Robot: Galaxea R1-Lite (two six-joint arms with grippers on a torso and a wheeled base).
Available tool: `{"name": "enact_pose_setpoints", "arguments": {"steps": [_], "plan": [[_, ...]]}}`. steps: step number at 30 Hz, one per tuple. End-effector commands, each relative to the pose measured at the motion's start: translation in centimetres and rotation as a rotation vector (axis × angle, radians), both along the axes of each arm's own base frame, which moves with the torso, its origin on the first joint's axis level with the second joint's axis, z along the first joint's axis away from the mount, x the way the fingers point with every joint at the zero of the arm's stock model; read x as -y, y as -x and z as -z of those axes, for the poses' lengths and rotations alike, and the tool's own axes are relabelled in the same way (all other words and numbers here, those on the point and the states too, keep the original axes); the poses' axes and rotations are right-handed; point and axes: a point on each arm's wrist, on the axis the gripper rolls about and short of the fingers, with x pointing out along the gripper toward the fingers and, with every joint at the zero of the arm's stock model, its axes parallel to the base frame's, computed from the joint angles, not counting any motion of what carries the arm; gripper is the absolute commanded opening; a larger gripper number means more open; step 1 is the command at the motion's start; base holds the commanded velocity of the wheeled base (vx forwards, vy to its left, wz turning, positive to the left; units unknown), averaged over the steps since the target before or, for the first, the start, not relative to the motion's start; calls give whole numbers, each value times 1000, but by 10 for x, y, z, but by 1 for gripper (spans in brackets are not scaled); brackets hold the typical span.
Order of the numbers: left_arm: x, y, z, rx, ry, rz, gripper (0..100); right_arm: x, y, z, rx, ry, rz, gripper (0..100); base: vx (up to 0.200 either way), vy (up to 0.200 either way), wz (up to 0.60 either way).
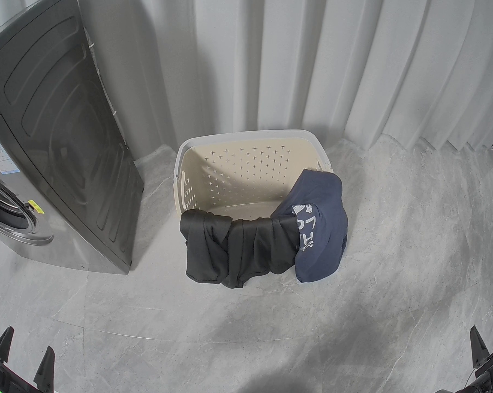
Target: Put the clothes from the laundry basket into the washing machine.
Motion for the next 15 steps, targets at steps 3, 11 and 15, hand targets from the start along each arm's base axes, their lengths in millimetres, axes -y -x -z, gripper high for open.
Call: {"name": "enact_pose_setpoints", "arguments": {"steps": [3, 11, 15], "plan": [[0, 0, 4, -1, 1, 0, 100, 0, 0, 5, -1, 0, 0, 100, 200, 0, 0], [0, 0, 4, -1, 1, 0, 100, 0, 0, 5, -1, 0, 0, 100, 200, 0, 0], [0, 0, 4, -1, 1, 0, 100, 0, 0, 5, -1, 0, 0, 100, 0, 0, 0]]}}
